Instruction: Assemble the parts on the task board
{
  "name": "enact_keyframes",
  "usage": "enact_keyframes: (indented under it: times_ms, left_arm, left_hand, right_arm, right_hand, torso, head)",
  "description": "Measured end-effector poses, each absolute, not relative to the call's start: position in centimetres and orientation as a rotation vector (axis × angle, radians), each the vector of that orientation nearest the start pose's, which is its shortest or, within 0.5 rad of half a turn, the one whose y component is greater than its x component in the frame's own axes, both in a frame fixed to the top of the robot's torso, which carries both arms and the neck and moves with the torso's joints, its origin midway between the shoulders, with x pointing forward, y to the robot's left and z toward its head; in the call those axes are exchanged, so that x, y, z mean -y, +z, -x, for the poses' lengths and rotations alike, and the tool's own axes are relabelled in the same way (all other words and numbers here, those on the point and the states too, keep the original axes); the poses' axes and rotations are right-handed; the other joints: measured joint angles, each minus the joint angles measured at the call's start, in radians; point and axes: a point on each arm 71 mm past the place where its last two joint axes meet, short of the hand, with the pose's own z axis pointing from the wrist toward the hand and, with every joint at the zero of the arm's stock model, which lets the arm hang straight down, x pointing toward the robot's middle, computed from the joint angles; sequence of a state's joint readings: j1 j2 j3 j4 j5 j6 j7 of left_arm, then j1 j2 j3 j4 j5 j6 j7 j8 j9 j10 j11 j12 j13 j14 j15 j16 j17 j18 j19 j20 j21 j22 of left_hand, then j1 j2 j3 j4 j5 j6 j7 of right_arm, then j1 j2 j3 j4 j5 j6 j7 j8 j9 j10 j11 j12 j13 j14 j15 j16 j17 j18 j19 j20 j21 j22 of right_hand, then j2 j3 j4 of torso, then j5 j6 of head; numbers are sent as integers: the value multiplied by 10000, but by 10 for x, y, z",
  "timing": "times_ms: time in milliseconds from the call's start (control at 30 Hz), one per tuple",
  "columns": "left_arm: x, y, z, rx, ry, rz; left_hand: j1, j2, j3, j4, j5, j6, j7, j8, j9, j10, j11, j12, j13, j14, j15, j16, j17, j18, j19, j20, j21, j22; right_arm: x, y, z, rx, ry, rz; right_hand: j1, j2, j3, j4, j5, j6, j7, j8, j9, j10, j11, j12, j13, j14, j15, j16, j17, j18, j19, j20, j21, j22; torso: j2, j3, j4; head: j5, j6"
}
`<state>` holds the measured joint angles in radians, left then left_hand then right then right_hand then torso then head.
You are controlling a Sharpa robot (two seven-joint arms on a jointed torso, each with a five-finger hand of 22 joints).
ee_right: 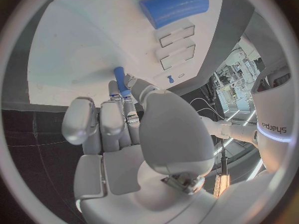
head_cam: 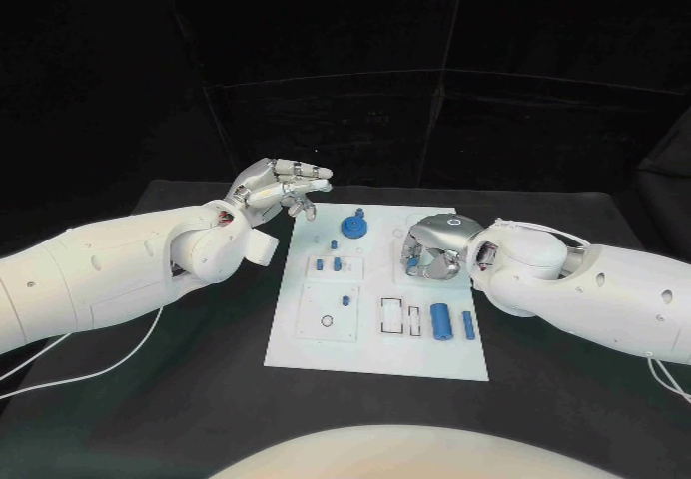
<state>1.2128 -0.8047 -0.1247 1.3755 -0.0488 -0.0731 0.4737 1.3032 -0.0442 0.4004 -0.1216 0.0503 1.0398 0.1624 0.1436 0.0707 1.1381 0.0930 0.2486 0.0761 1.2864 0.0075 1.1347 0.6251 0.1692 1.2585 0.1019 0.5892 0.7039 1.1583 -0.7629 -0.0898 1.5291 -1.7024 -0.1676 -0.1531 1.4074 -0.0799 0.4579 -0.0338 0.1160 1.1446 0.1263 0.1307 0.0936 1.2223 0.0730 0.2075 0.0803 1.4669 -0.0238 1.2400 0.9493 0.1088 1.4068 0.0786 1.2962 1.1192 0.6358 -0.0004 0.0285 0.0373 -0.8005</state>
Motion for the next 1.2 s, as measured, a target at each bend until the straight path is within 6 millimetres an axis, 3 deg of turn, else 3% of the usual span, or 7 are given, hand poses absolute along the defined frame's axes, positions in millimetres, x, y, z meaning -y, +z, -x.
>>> enact_keyframes:
  times_ms: [300, 433, 733, 833, 1200]
  left_arm:
    - [-224, -204, -502, -15035, -16563, 9917]
    - [-224, -205, -502, -15034, -16555, 9919]
    - [-224, -205, -502, -15045, -16562, 9918]
    - [-223, -205, -502, -15052, -16571, 9916]
    - [-222, -205, -502, -15065, -16598, 9906]
  left_hand:
    - [0, 0, 0, 0, 0, 0, 0, 0, 0, 0, 0, 0, 0, 0, 0, 0, 0, 1, 0, 0, 0, 1]
    - [0, 0, 0, 0, 0, 0, 0, 0, 0, 0, 0, 0, 0, 0, 0, 0, 0, 0, 0, 0, 0, 1]
    - [0, 0, 0, 0, 0, 0, 0, 0, 0, 0, 0, 0, 0, 0, 0, 0, -1, 0, 0, 0, 0, 2]
    - [0, 0, 0, 0, 0, 0, 0, 0, 0, 0, 0, 0, 0, 0, 0, 0, 0, 0, 0, 0, 0, 2]
    - [0, 0, 0, 0, 0, 0, 0, 0, 0, 0, 0, 0, 0, 0, 0, 0, -1, 0, 0, 0, 0, 3]
  right_arm:
    - [157, -214, -445, -17314, 6057, 4595]
    - [150, -203, -435, -16961, 6578, 4539]
    - [109, -191, -417, -16335, 7928, 4778]
    - [92, -190, -414, -16204, 8346, 4948]
    - [47, -215, -400, -16432, 9479, 5363]
  right_hand:
    - [103, 27, 47, -49, -22, 3, -1, 11, 13, 0, 0, -5, 14, 0, 1, 0, -34, -1, 0, 0, 41, 29]
    - [139, -8, 60, -63, -54, 5, -2, 11, 13, 0, 0, -6, 13, 0, 1, 0, -40, 0, 0, 0, 41, 29]
    - [179, 24, 90, -93, -60, 16, -15, 12, 12, 0, 0, -80, 24, 0, 1, 0, -76, 0, 0, 0, 41, 28]
    - [179, 24, 98, -101, -74, -24, 24, 12, 12, 0, 0, -83, 24, 0, 1, 0, -76, 0, -1, 0, 41, 27]
    - [179, 24, 157, -161, -19, -59, 57, -39, -6, 0, 0, -161, 23, 0, 2, 0, -111, 0, -1, 0, 41, 17]
  torso:
    - [-17, 0, -5]
    - [-18, -4, -7]
    - [-9, -12, 15]
    - [-7, -17, 21]
    - [5, -17, 21]
  head:
    - [31, 15]
    - [35, 29]
    - [81, 11]
    - [157, -23]
    - [351, -111]
